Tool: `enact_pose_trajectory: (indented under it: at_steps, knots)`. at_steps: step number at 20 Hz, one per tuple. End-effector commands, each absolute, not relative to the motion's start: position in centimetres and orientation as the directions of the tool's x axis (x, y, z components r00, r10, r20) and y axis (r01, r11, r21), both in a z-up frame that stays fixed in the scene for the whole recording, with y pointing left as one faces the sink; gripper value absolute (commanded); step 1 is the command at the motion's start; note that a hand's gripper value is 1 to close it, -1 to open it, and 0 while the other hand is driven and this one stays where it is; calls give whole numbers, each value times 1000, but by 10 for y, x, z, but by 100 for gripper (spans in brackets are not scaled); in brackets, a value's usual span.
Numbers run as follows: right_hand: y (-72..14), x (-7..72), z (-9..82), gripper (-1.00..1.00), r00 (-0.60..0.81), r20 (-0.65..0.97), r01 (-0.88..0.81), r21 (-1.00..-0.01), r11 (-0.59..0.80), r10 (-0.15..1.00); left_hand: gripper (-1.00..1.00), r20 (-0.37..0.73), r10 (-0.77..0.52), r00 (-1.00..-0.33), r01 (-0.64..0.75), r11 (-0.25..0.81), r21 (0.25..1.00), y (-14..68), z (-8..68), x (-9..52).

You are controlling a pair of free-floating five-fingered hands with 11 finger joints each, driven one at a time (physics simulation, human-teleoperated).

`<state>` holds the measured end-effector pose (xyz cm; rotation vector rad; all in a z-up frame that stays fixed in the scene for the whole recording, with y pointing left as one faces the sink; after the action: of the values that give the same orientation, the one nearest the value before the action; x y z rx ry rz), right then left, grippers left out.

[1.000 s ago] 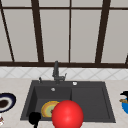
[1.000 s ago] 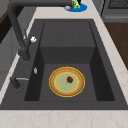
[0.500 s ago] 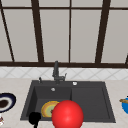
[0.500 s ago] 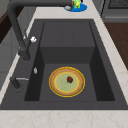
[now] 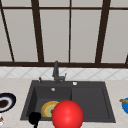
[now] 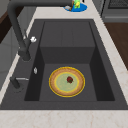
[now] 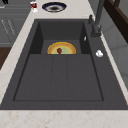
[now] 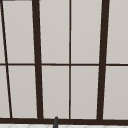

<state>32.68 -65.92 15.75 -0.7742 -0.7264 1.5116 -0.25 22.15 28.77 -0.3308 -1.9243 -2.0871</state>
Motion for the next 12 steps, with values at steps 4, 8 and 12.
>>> enact_pose_trajectory:
  at_steps: [4, 8, 12]
  knots:
    - [-668, 297, 139, -100, 11, -39, -509, -860, -28, 999, 0, 354, -52, -934, 357, -72, 931, 221, 288, -2]
    - [-668, 294, 128, -100, 31, -39, -466, -884, -21, 999, 0, 354, -52, -934, 357, -72, 931, 221, 288, -2]
    - [-670, 291, 121, -100, 41, -34, -417, -909, -14, 999, 0, 354, -52, -934, 357, -72, 931, 221, 288, -2]
